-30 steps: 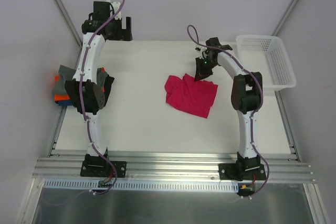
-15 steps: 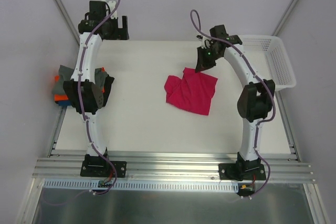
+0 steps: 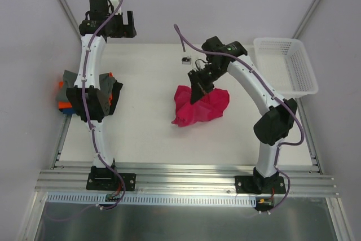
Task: Fold and stack the t-shirts
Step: Flatten out the tshirt
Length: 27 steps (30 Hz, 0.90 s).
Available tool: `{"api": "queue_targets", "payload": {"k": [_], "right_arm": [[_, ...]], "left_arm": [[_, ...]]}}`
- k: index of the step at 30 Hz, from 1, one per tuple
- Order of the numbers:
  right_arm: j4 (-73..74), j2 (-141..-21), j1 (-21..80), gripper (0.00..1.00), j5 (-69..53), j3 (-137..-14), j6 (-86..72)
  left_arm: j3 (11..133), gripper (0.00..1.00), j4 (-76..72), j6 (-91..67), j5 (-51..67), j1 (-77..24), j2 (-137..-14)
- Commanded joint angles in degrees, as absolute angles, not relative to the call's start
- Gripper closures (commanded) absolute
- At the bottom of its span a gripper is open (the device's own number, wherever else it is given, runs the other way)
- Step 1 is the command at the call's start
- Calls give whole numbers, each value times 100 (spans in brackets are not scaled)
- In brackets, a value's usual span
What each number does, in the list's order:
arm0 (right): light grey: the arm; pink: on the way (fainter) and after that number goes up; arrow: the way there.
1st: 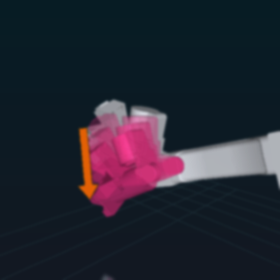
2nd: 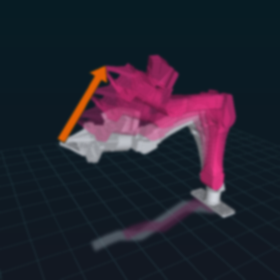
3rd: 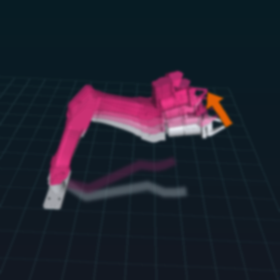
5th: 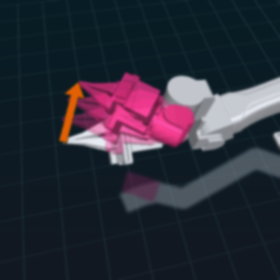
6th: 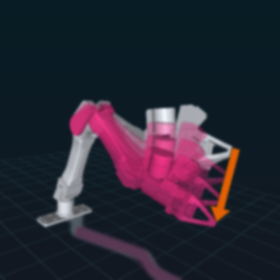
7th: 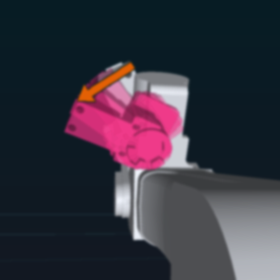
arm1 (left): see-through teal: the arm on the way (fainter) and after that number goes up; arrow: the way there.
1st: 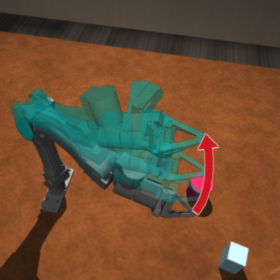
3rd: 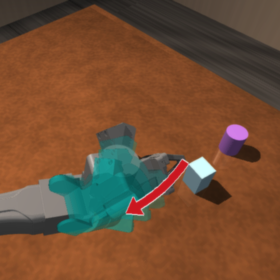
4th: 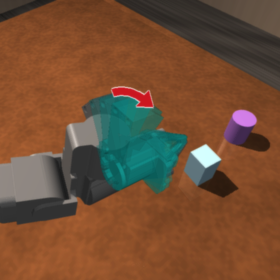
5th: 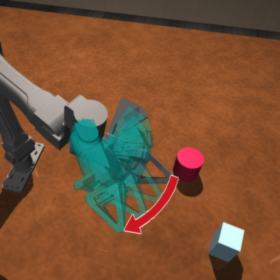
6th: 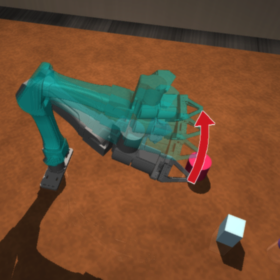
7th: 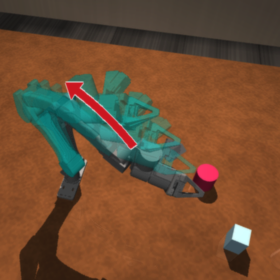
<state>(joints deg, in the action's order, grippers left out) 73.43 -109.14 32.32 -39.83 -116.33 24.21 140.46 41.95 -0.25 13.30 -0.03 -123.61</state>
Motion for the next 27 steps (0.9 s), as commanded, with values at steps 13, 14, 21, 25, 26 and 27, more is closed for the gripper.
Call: {"api": "queue_targets", "payload": {"k": [13,14,21,25,26,27], "right_arm": [[7990,-11829,2742,18,-3500,-12383,2461],[7981,-11995,2742,18,-3281,-12514,2478],[7972,-12760,2698,20,-2648,-12691,2689],[7831,-13113,2637,21,-1794,-12946,2908],[7788,-13174,2619,21,-1314,-12972,2900],[7674,-13218,2584,21,-1101,-12990,2918]], "left_arm": [[13878,1,3445,17,1775,-35,-12340],[13817,1,3445,9,1767,-35,-12305],[13220,1,3428,-264,1688,-35,-11840],[13236,1,3428,-272,1626,-35,-11751],[13271,1,3428,-255,1617,-35,-11760],[13324,1,3428,-246,1626,-35,-11760]]}}
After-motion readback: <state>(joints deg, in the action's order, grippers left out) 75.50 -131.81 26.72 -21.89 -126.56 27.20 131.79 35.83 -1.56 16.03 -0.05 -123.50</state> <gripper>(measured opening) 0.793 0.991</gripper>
